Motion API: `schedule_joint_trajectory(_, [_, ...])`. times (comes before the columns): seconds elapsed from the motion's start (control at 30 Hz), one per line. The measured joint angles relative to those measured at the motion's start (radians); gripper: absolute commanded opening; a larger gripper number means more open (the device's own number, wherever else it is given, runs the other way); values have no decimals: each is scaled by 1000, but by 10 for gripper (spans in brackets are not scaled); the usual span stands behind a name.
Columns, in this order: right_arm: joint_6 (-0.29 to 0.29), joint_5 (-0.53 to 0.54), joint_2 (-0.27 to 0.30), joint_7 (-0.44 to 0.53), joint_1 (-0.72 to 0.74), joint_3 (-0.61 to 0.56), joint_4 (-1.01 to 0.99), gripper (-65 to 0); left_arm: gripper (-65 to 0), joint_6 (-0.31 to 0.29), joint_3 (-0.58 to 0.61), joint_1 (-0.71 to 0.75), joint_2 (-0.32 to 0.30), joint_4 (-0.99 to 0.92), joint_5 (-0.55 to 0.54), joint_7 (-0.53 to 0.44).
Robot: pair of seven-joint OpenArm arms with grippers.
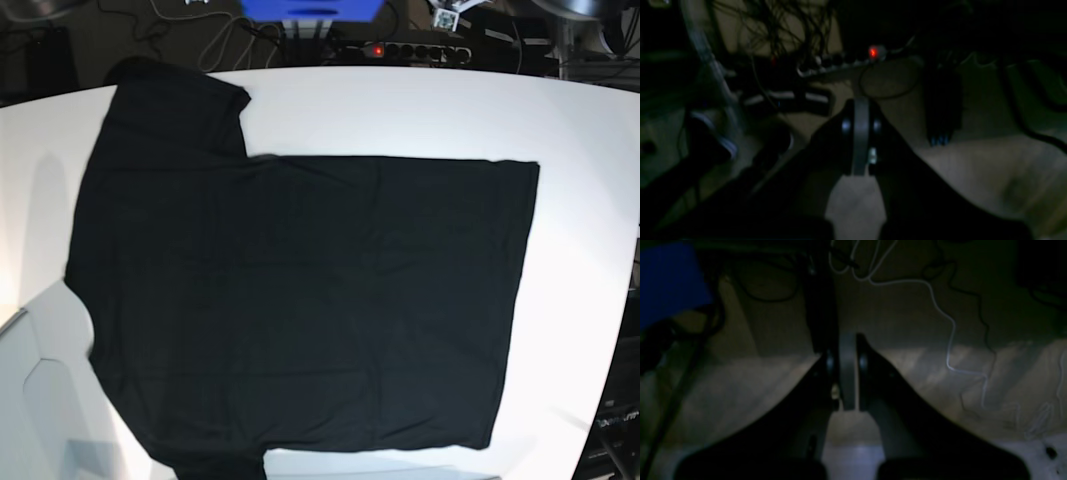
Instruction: Fold the T-shirt properly
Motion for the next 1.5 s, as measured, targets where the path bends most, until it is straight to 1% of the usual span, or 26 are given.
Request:
schedule_joint_trajectory(0.07, [2, 2, 0, 21, -52, 5, 108, -650, -650, -10, 1, 66, -24, 112, -1, 0])
schedule_joint_trajectory(0.13, [2, 3, 5, 17, -108, 6, 209, -650, -650, 0, -1, 122, -42, 221, -7, 5])
schedule_joint_trajectory(0.23, [2, 2, 11, 2, -198, 8, 335, -650, -650, -8, -8, 179, -76, 364, -71, 5])
schedule_joint_trajectory(0.3, [1, 3, 11, -42, -244, 10, 427, -650, -650, -11, -53, 222, -90, 441, -123, 2])
schedule_joint_trajectory(0.37, [1, 2, 11, -79, -259, 10, 520, -650, -650, -7, -115, 254, -97, 496, -159, 12])
schedule_joint_trajectory(0.43, [2, 3, 11, -112, -261, 18, 609, -650, -649, -4, -172, 266, -97, 546, -171, 13])
schedule_joint_trajectory(0.53, [2, 3, 19, -138, -243, 45, 647, -650, -646, -5, -238, 256, -98, 605, -178, 5])
schedule_joint_trajectory(0.6, [6, 3, 21, -163, -211, 64, 645, -650, -610, -5, -266, 249, -97, 626, -179, 8])
schedule_joint_trajectory(0.63, [5, 3, 19, -161, -190, 78, 645, -650, -578, -8, -277, 247, -96, 634, -179, 8])
schedule_joint_trajectory(0.7, [5, 3, 21, -148, -151, 110, 648, -644, -482, -7, -299, 228, -93, 649, -180, 18])
schedule_joint_trajectory(0.73, [5, 3, 22, -148, -140, 120, 649, -627, -440, -7, -301, 212, -95, 651, -182, 13])
schedule_joint_trajectory(0.8, [5, 3, 21, -150, -118, 140, 649, -575, -354, -8, -301, 177, -94, 655, -179, 7])
schedule_joint_trajectory(0.87, [5, 2, 21, -154, -95, 154, 649, -515, -293, -8, -300, 158, -92, 655, -182, 10])
schedule_joint_trajectory(0.9, [5, 3, 21, -157, -83, 157, 649, -489, -280, -8, -300, 150, -92, 655, -182, 11])
schedule_joint_trajectory(0.97, [5, 3, 27, -156, -56, 154, 649, -440, -274, -8, -298, 127, -92, 654, -182, 17])
schedule_joint_trajectory(1.07, [5, 3, 56, -157, -22, 156, 648, -388, -272, -11, -298, 62, -91, 652, -182, 16])
schedule_joint_trajectory(1.17, [5, 3, 58, -159, 24, 155, 647, -376, -270, -13, -298, 0, -89, 613, -183, 10])
schedule_joint_trajectory(1.23, [5, 5, 69, -160, 51, 158, 647, -376, -269, -14, -299, -47, -80, 575, -182, 64])
schedule_joint_trajectory(1.27, [5, 4, 77, -178, 61, 162, 647, -376, -269, -12, -302, -75, -67, 555, -195, 89])
schedule_joint_trajectory(1.33, [5, 3, 77, -227, 85, 167, 647, -376, -267, -27, -344, -140, -33, 516, -242, 124])
schedule_joint_trajectory(1.37, [5, 3, 72, -239, 99, 165, 646, -376, -255, -29, -376, -168, -25, 497, -270, 134])
schedule_joint_trajectory(1.4, [5, 5, 72, -252, 111, 161, 646, -376, -239, -19, -403, -189, -23, 481, -289, 146])
schedule_joint_trajectory(1.43, [6, 5, 73, -258, 125, 161, 646, -376, -226, -11, -429, -211, -23, 462, -330, 170])
schedule_joint_trajectory(1.5, [5, 3, 77, -267, 140, 164, 646, -376, -221, -2, -447, -246, -27, 426, -383, 211])
